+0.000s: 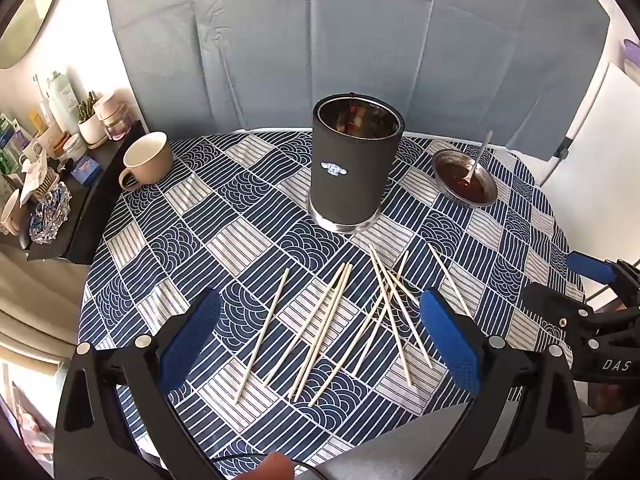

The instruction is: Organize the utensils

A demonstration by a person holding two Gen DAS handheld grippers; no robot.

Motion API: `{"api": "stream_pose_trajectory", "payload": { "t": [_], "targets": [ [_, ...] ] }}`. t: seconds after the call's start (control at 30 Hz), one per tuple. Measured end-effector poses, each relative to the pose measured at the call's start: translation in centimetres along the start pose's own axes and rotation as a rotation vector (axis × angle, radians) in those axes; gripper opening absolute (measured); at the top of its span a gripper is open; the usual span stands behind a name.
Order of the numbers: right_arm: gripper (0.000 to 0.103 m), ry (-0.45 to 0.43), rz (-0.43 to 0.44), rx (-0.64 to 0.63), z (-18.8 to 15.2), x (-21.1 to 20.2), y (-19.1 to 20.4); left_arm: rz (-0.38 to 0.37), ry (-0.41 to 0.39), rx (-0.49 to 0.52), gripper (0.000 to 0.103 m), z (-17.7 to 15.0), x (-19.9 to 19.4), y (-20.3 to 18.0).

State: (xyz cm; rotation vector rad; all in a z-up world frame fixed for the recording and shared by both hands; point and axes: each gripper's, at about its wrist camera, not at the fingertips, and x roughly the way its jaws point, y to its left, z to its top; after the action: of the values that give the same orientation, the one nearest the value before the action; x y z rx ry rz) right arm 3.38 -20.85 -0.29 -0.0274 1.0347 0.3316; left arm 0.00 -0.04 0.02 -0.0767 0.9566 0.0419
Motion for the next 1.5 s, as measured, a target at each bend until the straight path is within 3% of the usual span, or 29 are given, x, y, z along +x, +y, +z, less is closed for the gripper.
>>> {"api": "stream_pose_trajectory", "payload": {
  "t": [1.5],
  "targets": [
    [0.095,0.029,-0.003,-0.009,-0.18,0.73,0.14,0.007,0.023,0.012,0.097,-0.44,0.27,-0.26]
  ]
}}
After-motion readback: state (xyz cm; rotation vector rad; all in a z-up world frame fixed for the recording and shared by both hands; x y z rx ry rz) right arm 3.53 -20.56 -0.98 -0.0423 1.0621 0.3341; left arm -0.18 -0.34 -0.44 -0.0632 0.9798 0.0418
